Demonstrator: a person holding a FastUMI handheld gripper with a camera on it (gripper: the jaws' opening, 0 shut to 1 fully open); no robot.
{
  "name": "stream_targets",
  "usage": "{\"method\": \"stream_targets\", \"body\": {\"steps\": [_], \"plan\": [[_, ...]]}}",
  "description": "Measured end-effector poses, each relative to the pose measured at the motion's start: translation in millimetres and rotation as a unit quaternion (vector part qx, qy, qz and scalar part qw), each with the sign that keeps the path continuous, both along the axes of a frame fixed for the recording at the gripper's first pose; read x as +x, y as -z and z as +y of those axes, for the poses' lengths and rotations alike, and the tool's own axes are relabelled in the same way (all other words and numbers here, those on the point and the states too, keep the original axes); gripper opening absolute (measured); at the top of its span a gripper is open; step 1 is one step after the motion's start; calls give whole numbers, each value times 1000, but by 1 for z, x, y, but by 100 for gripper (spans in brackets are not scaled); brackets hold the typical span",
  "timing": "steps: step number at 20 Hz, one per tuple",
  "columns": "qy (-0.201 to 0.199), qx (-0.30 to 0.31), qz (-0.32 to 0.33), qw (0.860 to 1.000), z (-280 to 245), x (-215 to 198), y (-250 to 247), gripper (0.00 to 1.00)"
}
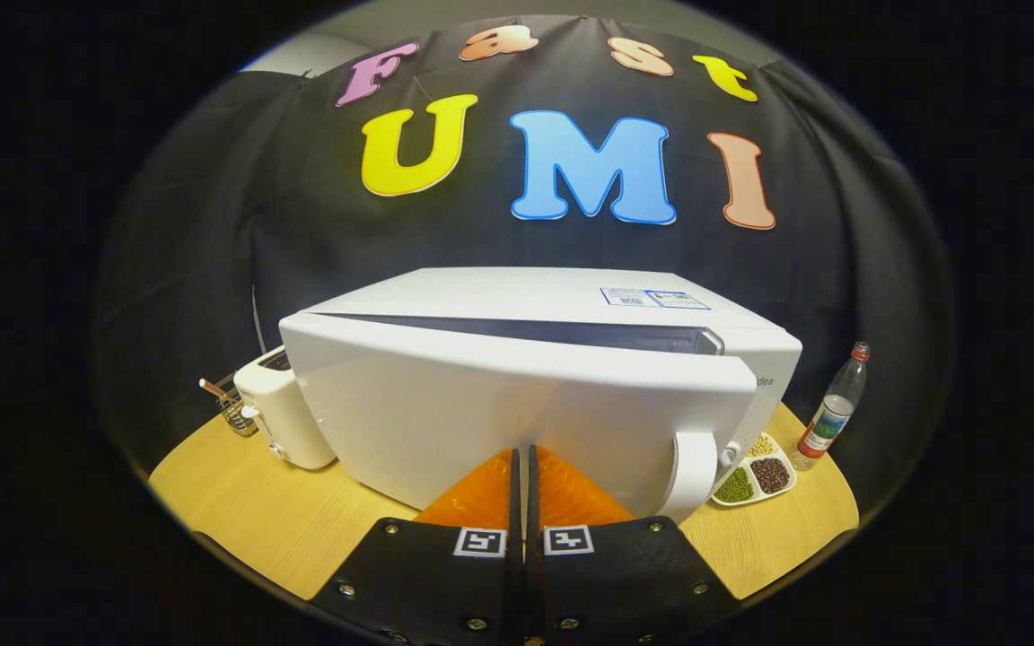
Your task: Open the microwave, put the food inside, and close the microwave door.
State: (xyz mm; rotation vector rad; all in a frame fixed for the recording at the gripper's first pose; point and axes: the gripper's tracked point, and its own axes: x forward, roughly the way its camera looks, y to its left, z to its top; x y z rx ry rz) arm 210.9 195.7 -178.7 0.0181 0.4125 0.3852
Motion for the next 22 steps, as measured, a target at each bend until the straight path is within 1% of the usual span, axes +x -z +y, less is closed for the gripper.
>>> {"method": "stream_targets", "body": {"steps": [7, 9, 13, 15, 17, 19, 22], "plan": [[19, 11, 7, 1000, 3, 21, 4, 1], [24, 20, 15, 999, 3, 20, 10, 1], [31, 14, 4, 999, 3, 30, 11, 1], [39, 28, 17, 999, 4, 26, 11, 1], [47, 25, 11, 999, -1, 20, 0, 1], [50, 33, -8, 998, -4, 8, -27, 1], [54, 38, -37, 997, -14, -23, -55, 1]]}}
